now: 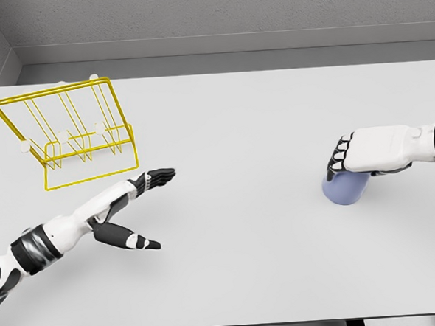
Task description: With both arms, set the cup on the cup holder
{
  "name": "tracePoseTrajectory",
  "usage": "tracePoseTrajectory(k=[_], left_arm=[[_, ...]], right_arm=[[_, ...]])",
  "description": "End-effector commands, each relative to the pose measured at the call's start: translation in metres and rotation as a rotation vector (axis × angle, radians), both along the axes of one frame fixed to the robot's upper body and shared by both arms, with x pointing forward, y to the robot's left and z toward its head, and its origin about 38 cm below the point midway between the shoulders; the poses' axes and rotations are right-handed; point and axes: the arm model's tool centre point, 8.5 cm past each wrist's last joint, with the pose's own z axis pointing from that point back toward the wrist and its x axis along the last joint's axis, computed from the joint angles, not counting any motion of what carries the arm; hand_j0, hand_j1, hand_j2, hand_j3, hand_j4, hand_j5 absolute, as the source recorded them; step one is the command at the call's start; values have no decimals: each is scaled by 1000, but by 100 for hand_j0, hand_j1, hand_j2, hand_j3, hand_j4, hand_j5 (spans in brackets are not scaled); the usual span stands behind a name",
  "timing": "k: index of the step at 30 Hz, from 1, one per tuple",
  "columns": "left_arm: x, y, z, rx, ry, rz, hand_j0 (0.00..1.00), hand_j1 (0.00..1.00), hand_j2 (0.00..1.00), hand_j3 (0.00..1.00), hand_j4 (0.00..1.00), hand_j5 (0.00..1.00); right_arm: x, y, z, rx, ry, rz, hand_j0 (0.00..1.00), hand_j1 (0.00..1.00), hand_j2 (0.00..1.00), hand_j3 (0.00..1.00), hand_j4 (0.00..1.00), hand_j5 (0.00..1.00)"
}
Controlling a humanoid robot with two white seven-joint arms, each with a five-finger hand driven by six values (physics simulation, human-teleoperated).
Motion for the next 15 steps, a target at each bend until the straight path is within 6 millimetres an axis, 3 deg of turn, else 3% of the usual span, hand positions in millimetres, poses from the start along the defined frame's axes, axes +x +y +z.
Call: tracePoseTrajectory(k=[1,9,15], left_arm=[[2,3,-3,5,16,15,100,100,100,100,100,100],[10,11,-13,-9,68,96,100,100,100,100,100,100],[14,8,-14,-48,103,133,100,100,100,100,100,100]], right_arm=[[0,0,1,3,-3,-3,71,71,71,71,71,71],[1,-1,3,1,-5,-5,63,63,63,63,63,63],[-3,1,27,-1,-58,14,63,63,63,63,63,63]])
